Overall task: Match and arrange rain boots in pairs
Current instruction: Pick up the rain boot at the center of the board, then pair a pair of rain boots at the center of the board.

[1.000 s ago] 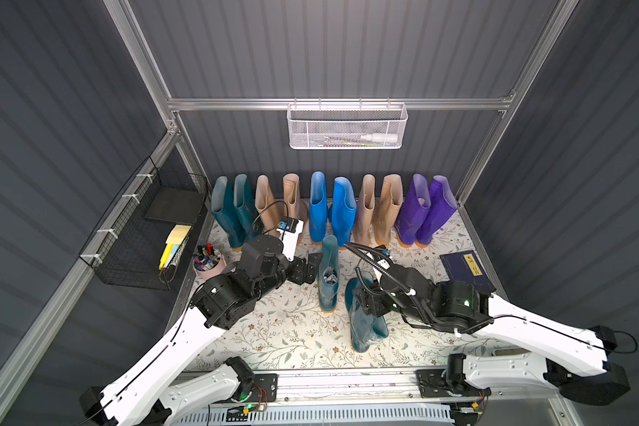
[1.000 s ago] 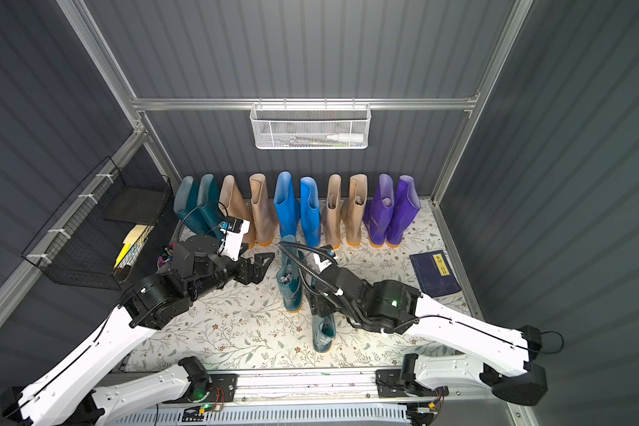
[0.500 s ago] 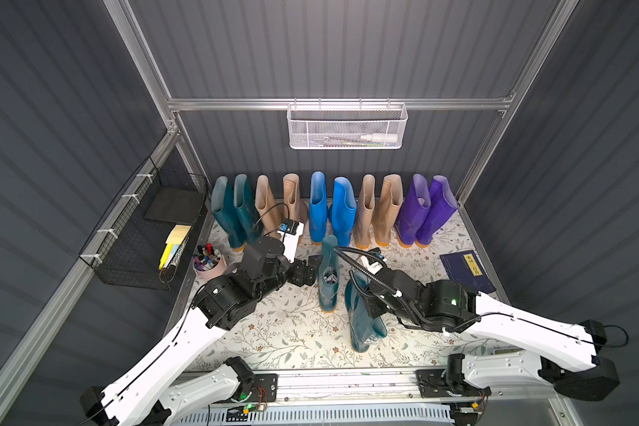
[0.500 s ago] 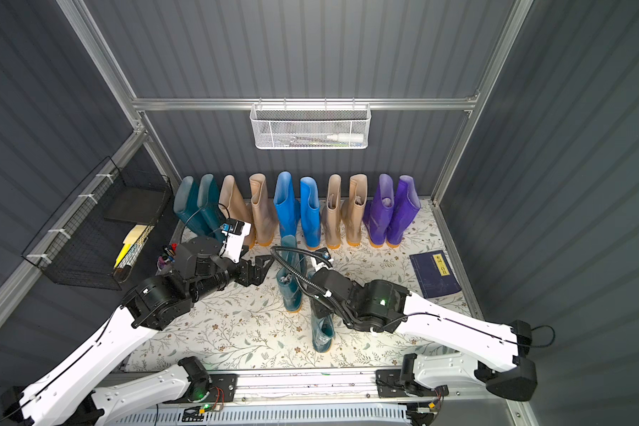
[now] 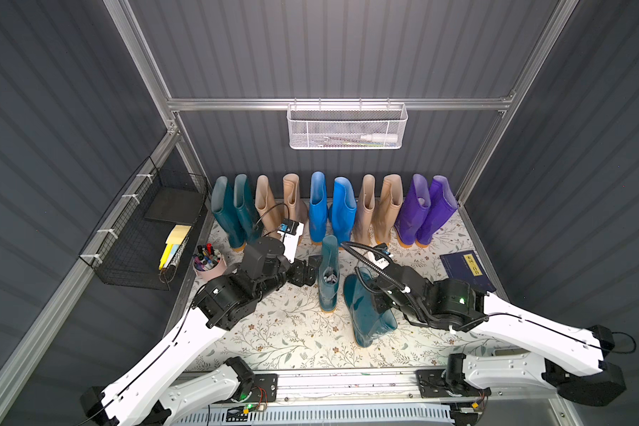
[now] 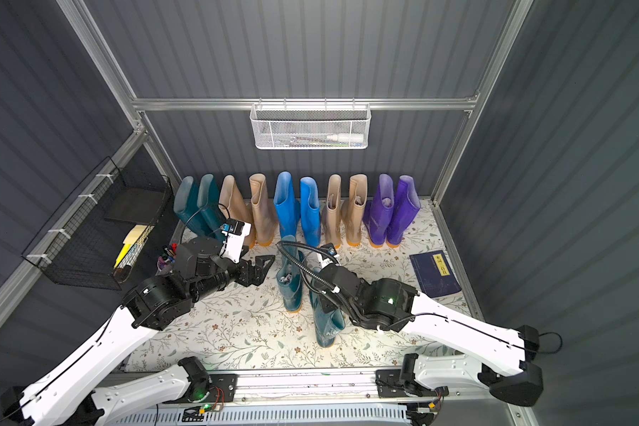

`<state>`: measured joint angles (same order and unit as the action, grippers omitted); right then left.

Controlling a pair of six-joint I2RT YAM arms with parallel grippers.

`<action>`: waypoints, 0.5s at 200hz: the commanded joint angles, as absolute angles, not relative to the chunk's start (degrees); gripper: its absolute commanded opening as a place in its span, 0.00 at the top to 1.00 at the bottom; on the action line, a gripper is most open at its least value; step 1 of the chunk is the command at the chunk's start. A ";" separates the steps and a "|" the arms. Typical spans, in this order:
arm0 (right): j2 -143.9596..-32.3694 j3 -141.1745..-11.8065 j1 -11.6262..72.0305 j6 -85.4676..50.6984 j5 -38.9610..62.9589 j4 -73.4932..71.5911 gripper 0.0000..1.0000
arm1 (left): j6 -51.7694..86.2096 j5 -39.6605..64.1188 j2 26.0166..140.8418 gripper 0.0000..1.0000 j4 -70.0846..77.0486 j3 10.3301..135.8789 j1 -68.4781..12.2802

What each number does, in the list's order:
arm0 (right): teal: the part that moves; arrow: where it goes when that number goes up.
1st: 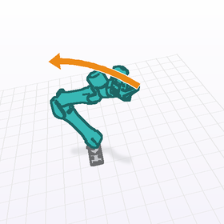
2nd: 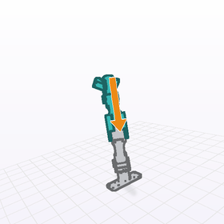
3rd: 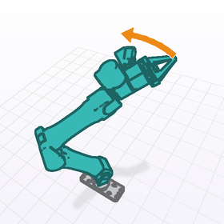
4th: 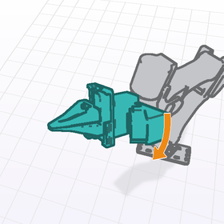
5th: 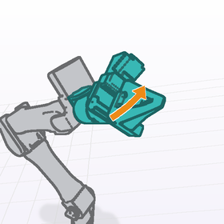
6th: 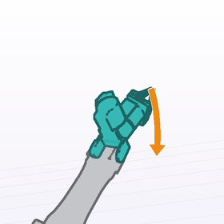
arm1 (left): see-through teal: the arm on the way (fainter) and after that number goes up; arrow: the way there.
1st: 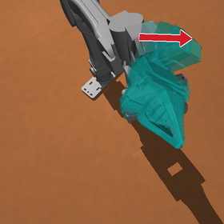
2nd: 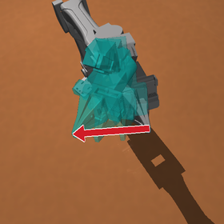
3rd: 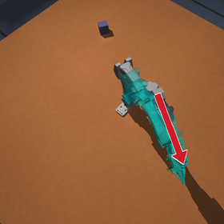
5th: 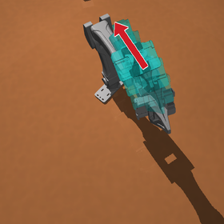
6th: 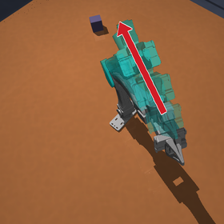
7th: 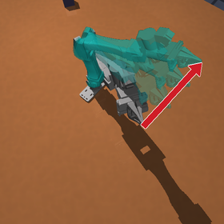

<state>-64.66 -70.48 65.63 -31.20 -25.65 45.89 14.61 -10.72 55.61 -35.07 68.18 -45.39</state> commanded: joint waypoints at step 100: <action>-66.55 -71.71 54.65 -24.20 -18.65 32.93 0.98 | 13.89 -10.91 56.59 0.09 -36.99 71.48 -45.51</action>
<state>-65.91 -70.43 56.29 -26.41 -20.67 39.83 14.59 -10.74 56.01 -35.55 69.52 -45.39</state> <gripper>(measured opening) 0.073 0.905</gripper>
